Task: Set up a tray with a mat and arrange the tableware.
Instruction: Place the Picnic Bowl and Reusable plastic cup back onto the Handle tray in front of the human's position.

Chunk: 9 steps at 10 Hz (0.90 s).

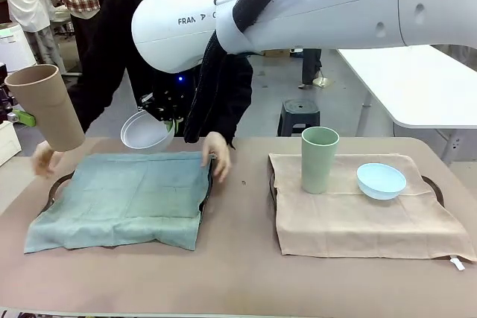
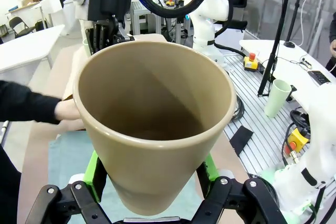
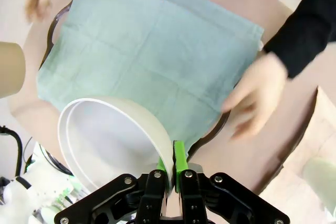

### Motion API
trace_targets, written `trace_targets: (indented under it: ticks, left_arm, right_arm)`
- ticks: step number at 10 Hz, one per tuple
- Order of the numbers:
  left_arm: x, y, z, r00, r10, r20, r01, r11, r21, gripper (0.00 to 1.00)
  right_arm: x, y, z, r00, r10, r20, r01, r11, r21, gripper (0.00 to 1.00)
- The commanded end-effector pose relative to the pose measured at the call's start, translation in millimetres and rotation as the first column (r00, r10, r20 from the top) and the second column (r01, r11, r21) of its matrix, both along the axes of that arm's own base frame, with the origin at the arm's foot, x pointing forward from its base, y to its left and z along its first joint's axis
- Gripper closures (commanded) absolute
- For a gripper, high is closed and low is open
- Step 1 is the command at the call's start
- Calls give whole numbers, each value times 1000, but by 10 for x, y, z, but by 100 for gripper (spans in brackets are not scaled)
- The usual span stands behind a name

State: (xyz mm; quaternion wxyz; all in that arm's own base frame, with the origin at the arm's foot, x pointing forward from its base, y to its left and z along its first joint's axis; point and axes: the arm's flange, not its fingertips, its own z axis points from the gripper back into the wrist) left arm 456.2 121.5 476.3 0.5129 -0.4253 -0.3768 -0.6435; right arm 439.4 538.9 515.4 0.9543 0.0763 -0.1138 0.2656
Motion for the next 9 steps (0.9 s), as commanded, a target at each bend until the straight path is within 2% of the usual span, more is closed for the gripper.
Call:
trace_targets:
  ticks: [1,9]
  left_arm:
    - [12,10,35,1000,-5,9,5,1000,-1,70]
    - [12,10,35,1000,-5,9,5,1000,-1,70]
  right_arm:
    - [0,1,3,1000,10,-14,-10,1000,4,100]
    - [0,1,3,1000,10,-14,-10,1000,4,100]
